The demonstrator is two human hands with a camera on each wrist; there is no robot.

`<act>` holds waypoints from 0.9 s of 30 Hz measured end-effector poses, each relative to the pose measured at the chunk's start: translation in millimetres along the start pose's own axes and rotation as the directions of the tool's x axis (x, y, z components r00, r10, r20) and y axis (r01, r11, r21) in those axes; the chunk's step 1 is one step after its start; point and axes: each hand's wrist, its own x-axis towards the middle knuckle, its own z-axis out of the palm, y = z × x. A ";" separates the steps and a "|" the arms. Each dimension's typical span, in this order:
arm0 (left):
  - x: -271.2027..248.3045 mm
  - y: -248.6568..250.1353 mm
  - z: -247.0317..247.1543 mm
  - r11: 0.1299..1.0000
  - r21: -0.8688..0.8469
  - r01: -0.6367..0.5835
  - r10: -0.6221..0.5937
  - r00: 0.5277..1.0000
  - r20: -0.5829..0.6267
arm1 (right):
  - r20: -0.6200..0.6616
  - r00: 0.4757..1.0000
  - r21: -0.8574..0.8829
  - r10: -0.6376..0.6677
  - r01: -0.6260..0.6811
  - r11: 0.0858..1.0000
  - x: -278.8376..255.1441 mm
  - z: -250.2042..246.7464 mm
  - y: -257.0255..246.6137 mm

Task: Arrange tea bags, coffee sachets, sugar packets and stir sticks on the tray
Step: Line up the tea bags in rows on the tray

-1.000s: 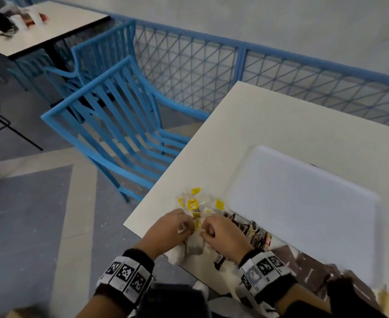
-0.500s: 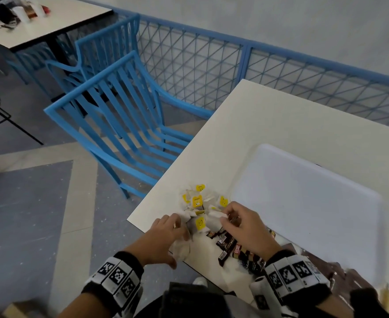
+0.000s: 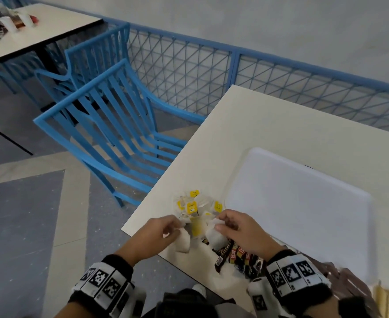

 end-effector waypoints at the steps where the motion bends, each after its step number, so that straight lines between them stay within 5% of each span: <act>1: 1.6 3.9 -2.8 0.997 -0.081 0.019 -0.021 0.999 -0.026 | 0.042 0.999 0.030 -0.010 0.009 1.000 0.7 -0.5 -4.5; 6: 11.0 22.8 -6.6 0.933 -0.359 0.005 -0.016 0.999 -0.028 | 0.183 0.981 0.078 -0.072 0.059 0.995 7.5 9.3 -22.2; 14: 11.3 40.7 1.9 0.836 -0.545 -0.066 0.044 0.998 -0.054 | -0.134 0.985 0.006 -0.108 0.110 0.994 18.0 17.2 -32.8; 20: 12.9 35.7 3.9 0.797 -0.602 -0.045 0.004 0.998 -0.070 | -0.111 0.990 0.207 -0.085 0.107 0.972 23.4 21.3 -38.6; 24: 10.8 26.5 -2.0 0.830 -0.558 -0.011 -0.093 0.983 -0.158 | -0.211 0.971 0.030 -0.116 0.125 0.992 24.8 19.1 -30.4; 27: 7.4 20.7 -1.9 0.838 -0.544 0.034 -0.182 0.958 -0.221 | -0.264 0.963 -0.207 -0.055 -0.001 0.978 27.3 20.5 -14.0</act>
